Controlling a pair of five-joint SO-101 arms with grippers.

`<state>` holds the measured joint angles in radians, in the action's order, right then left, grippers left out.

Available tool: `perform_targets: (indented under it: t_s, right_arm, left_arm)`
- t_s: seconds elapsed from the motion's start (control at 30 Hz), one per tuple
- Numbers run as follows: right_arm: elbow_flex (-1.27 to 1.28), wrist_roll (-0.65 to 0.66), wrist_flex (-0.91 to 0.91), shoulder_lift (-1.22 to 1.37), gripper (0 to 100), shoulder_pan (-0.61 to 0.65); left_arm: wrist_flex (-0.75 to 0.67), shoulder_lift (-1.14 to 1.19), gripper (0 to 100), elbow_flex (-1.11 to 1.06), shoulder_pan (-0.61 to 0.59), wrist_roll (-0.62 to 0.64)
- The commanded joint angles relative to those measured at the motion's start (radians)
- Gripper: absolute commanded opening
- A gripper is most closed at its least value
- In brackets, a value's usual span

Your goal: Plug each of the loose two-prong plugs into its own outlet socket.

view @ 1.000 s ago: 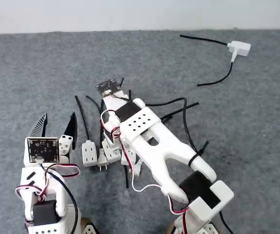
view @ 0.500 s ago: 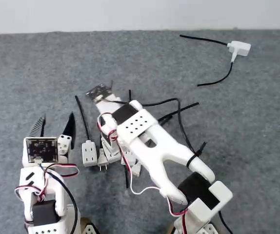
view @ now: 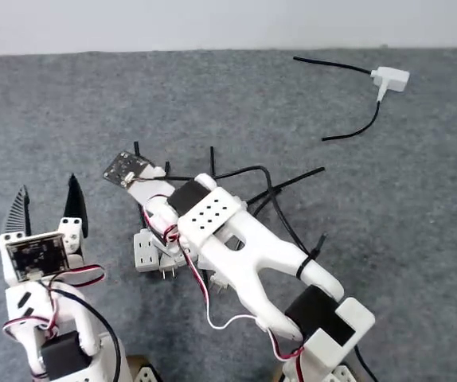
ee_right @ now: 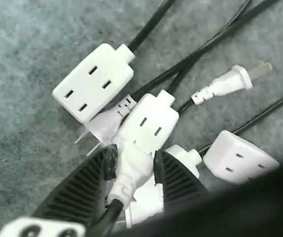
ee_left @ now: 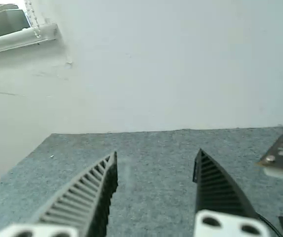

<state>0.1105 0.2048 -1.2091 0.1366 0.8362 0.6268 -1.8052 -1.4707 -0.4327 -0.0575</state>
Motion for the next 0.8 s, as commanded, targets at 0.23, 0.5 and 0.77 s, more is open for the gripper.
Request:
perform_targets:
  t_s: [0.23, 0.5, 0.77]
  right_arm:
    - [0.055, 0.029, 0.122, -0.004, 0.8, 0.022]
    - [0.078, 0.031, 0.176, -0.005, 0.8, 0.021]
    - [0.081, 0.117, 0.193, -0.005, 0.8, 0.001]
  left_arm:
    - [0.061, -0.014, 24, 0.136, -0.049, -0.021]
    - [0.118, -0.014, 24, 0.182, -0.048, -0.020]
    - [0.112, -0.014, 24, 0.159, -0.044, -0.020]
